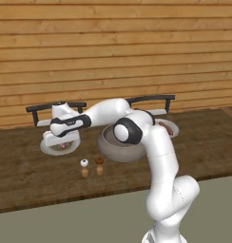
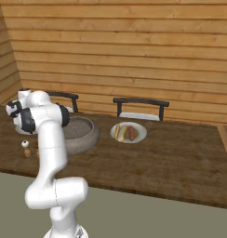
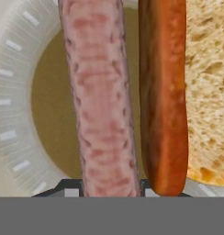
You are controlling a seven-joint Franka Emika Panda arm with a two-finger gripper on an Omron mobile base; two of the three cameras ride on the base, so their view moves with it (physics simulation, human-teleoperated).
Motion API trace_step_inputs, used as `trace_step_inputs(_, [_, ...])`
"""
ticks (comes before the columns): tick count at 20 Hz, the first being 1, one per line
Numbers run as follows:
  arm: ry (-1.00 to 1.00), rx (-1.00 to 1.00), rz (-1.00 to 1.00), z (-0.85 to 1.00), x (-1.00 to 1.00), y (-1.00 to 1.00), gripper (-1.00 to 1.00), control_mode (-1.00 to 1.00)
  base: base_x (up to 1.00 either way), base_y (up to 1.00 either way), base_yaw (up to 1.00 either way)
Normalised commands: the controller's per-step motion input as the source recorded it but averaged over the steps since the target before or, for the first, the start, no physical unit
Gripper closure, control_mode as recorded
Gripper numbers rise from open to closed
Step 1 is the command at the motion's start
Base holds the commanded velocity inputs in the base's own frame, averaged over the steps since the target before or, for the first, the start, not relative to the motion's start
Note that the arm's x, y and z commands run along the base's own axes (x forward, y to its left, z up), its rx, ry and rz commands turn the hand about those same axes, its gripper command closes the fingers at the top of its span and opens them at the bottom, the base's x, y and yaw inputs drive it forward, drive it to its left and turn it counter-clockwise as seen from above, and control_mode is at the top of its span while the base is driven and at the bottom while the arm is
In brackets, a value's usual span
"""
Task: Place one bun and one sausage from the bowl on each plate.
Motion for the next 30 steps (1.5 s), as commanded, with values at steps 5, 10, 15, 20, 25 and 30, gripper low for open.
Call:
trace_step_inputs(5, [0.0,0.0,0.0,0.0,0.0,0.0,1.0,-1.0,0.0,0.0,0.0])
trace_step_inputs(10, [0.0,0.0,0.0,0.0,0.0,0.0,-1.0,-1.0,0.0,0.0,0.0])
trace_step_inputs(15, [0.0,0.0,0.0,0.0,0.0,0.0,-1.0,-1.0,0.0,0.0,0.0])
trace_step_inputs(20, [0.0,0.0,0.0,0.0,0.0,0.0,-1.0,-1.0,0.0,0.0,0.0])
trace_step_inputs(25, [0.0,0.0,0.0,0.27,-0.57,-0.12,-1.0,-1.0,0.0,0.0,0.0])
trace_step_inputs(30, [0.0,0.0,0.0,0.63,-0.82,-0.48,-1.0,-1.0,0.0,0.0,0.0])
